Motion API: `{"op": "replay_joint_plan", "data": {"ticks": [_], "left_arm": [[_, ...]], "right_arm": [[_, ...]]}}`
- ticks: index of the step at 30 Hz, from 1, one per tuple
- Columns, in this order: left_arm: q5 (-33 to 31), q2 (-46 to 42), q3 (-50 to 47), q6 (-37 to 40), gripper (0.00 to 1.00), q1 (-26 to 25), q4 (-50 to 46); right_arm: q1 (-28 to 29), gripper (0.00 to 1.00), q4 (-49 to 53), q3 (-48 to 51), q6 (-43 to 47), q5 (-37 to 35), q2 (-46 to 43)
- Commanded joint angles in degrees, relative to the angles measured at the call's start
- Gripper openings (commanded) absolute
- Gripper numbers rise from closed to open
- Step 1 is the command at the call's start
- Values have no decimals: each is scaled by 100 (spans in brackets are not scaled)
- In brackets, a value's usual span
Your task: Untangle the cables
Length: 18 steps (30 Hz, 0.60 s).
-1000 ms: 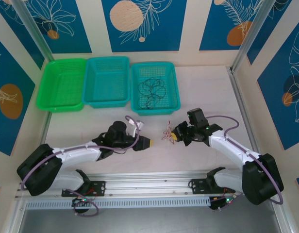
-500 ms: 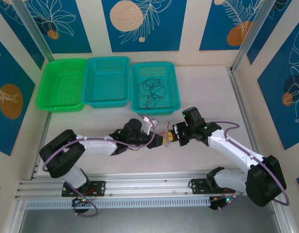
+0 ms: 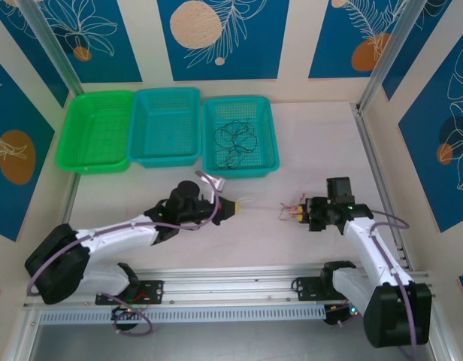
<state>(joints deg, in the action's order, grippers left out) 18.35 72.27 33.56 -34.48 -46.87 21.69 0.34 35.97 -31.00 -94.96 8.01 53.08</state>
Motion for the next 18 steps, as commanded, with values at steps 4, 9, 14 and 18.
{"op": "replay_joint_plan", "data": {"ticks": [4,9,14,18], "left_arm": [[124,-321,-220,389,0,564,-741],[255,-137,-151,328,0,587,-644],[217,-132,-147,373,0,584,-658],[208,-161,-165,372,0,583,-684]], "right_arm": [[87,25,752,199,1304,-739,-236],[698,57,1064,-199,2233,-1150,-245],[1536,60,675,-1072,4180,-1450,-157],[2730,66,389,-1661,4445,-1655,904]]}}
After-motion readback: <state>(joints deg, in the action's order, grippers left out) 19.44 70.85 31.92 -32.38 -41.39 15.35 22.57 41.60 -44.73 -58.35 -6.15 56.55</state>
